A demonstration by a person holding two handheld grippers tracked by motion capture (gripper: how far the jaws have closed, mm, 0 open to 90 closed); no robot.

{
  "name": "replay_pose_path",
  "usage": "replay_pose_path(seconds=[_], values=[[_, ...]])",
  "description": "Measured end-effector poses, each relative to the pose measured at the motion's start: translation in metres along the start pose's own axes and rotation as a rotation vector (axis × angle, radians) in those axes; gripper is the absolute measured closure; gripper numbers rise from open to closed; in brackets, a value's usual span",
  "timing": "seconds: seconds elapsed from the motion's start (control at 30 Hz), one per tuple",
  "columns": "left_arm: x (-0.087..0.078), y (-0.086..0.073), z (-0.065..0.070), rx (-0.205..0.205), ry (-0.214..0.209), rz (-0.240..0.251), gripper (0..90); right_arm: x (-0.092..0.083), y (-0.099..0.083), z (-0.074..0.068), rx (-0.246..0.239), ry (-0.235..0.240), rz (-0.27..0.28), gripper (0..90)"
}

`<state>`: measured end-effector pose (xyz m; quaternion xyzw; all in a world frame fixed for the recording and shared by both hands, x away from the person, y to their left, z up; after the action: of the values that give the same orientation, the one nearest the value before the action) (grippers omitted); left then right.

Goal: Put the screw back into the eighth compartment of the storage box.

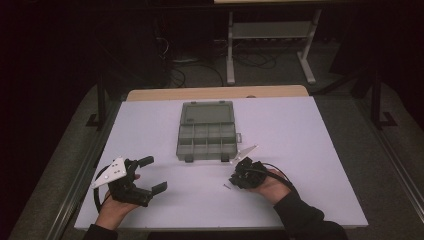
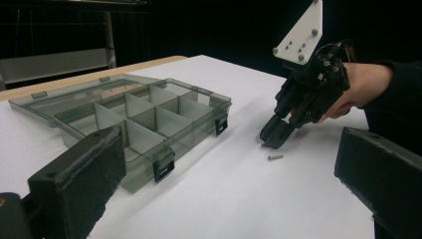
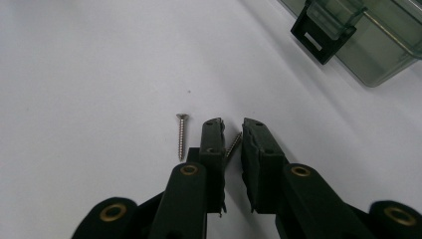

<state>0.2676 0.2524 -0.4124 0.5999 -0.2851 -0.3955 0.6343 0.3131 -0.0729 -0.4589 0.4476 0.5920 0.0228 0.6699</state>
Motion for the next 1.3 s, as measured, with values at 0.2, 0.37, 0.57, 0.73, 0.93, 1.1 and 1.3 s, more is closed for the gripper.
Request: replay_pose_path(seconds=[0.2,0.37,0.57,0.73,0.93,1.1,1.3], values=[[0.0,0.0,0.0,-0.002,0.0,0.002,0.0,-0.001,0.0,0.0,0.005,-0.005,-0.009,84.0],[0.0,0.0,0.0,-0.004,-0.001,0.004,0.0,0.0,-0.001,0.002,0.003,0.0,-0.012,86.3],[0.0,0.0,0.001,-0.006,-0.001,0.004,0.0,-0.001,-0.001,0.003,0.008,0.007,-0.011,86.3],[0.0,0.0,0.0,-0.002,-0.001,0.002,0.0,-0.006,0.0,0.005,0.017,0.012,0.003,86.3],[0.0,0.0,0.0,-0.002,-0.002,0.003,0.0,-0.015,0.005,0.007,0.023,0.02,0.031,86.4],[0.001,0.0,0.0,0.001,-0.002,-0.002,0.0,-0.024,0.01,0.008,0.022,0.022,0.05,86.4],[0.001,-0.001,0.0,-0.002,-0.002,-0.003,0.0,-0.034,0.019,0.011,0.032,0.014,0.08,86.4]])
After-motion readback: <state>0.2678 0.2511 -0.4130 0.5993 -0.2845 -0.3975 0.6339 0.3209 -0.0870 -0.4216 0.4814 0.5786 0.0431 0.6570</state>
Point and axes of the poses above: each handheld gripper's, and its own axes: x roughly forward along the jaws, y roughly out of its top, z roughly to its right, the point moved 3 cm from there along x, roughly forward along the jaws, and after that the axes turned 5 degrees about z, right-handed, at the moved point
